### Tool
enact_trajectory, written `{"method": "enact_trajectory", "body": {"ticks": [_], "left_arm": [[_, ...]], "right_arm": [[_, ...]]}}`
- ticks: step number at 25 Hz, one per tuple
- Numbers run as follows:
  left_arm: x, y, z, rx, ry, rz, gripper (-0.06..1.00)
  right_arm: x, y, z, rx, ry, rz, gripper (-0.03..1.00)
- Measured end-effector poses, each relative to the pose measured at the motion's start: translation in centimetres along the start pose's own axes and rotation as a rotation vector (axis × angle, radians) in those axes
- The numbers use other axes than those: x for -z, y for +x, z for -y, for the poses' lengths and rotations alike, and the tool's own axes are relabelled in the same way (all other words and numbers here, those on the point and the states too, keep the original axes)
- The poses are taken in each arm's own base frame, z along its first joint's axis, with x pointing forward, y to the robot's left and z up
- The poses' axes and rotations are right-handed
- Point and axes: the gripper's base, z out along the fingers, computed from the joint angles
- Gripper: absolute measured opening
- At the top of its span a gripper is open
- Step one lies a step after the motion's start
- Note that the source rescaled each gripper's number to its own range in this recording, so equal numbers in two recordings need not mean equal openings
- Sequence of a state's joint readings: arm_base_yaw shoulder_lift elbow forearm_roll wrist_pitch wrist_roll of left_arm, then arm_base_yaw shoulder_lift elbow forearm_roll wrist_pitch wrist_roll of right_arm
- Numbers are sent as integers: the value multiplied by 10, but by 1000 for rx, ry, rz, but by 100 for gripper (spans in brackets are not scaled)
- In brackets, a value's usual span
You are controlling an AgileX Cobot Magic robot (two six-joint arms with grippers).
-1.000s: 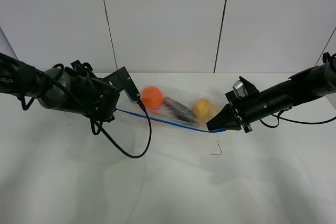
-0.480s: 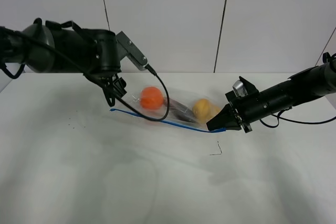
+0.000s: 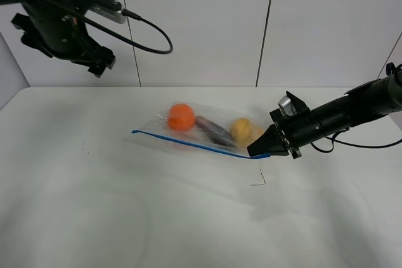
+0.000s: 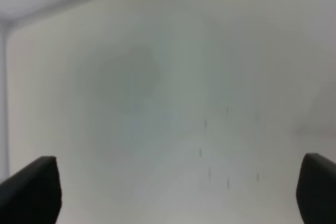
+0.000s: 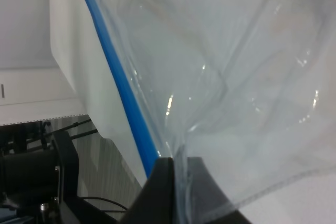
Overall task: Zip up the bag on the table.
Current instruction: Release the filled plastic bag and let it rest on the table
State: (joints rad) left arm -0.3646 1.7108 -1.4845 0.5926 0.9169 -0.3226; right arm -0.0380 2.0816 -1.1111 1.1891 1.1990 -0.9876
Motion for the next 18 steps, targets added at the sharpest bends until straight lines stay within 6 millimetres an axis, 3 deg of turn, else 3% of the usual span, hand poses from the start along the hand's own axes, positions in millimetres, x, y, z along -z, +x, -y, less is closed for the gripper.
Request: {"method": "enact_trajectory", "body": {"ticks": [6,11,14,18], "left_arm": [[22,24,-65,194,79,-106,100],[55,41,-114,308,44,-55,100],[81,51,-132,347,6,-5,100],[116,65,-138,369,-12,64,100]], "right_arm": [[0,0,0,0,0,0,0],[0,0,0,1,1,-1,0],[0,0,0,1,1,-1,0],[0,0,0,2,1,-1,0]]}}
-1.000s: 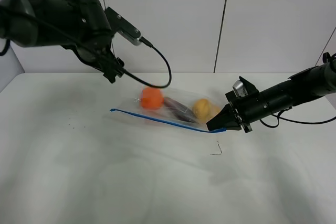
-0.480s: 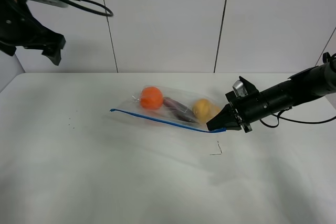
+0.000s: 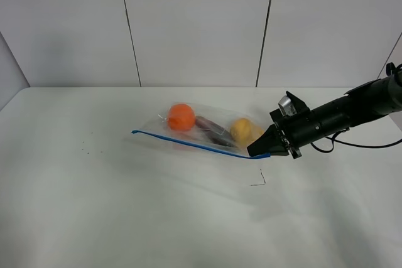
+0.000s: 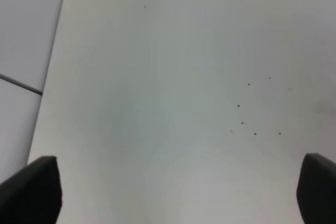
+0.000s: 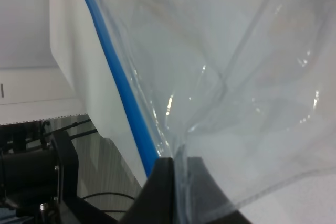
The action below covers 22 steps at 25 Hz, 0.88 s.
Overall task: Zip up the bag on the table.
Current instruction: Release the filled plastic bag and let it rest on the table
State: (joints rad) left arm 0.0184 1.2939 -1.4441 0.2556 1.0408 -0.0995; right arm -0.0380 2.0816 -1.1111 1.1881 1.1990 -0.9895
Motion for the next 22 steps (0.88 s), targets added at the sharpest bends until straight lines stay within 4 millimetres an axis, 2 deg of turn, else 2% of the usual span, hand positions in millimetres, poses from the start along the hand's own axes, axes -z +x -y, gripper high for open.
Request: {"method": "enact_trajectory", "body": {"ticks": [7,12,22], "left_arm": [[39,32,-7,24,4,74,100],[57,57,-9,60,15,152,100],[90,136,-12,79,33,336,100]], "right_arm": [[0,0,0,1,0,0,0],[0,0,0,2,0,0,0],[0,0,0,6,0,-1,0]]}}
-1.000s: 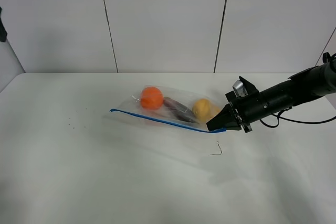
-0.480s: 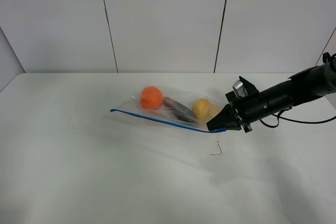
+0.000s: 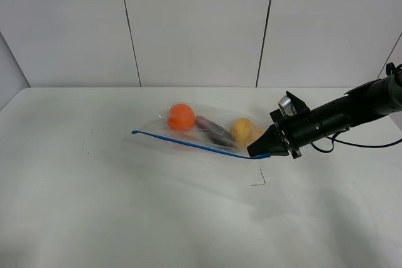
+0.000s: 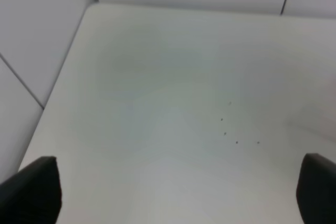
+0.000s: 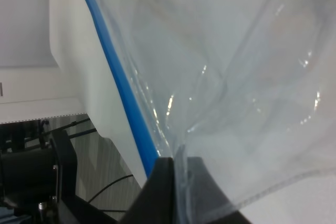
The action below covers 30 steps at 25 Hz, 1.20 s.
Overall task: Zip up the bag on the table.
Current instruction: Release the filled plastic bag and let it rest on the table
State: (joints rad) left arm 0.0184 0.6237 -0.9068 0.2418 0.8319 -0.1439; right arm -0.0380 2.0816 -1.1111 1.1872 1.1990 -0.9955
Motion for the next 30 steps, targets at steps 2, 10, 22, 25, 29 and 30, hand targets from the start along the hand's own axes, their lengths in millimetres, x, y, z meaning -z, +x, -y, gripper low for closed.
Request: {"method": "enact_trajectory", "body": {"ticks": [2,10,22,25,29,30], "left_arm": [[14,18,-2,12,5,42,100],[57,75,-6,42,17,300,100],[84,96,-9,82,37,445,100],[82,100,-8,98,55,403,100],[79,110,-8,99,45,279,100],[78,114,-8,98,41,239,100]], "right_arm": [[0,0,0,0,0,0,0],[0,0,0,0,-1,1,0],[0,0,0,10,-1,2,0],[0,0,0,10,-1,2,0],[0,0,0,9,-2,3,0],[0,0,0,9,-3,4,0]]}}
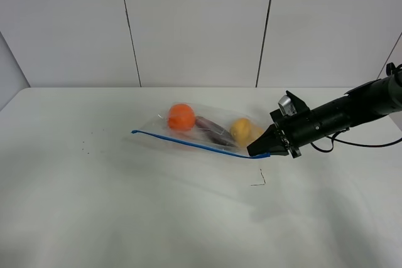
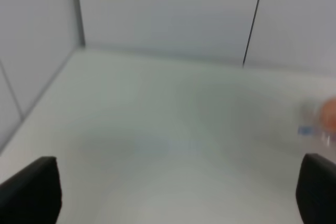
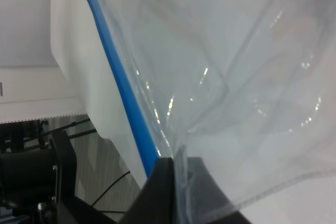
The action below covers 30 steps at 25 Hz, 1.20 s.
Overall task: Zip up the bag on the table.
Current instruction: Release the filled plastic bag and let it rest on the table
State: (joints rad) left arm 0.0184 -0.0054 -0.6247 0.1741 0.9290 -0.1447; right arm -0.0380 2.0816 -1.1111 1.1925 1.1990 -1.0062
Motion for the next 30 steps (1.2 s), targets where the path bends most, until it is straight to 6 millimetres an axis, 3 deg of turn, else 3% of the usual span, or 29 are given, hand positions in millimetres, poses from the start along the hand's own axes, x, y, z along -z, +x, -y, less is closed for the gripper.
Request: {"method": "enact_trajectory", "body": {"ticks": [9,30], "left_arm": [[-19,34,2,-4,1,-197,100],[-22,42,8,-54,65,-256,100]], "right_arm": [[0,-1,-1,5,-7,8,0],[0,-1,-1,6,-9,12,0]]}}
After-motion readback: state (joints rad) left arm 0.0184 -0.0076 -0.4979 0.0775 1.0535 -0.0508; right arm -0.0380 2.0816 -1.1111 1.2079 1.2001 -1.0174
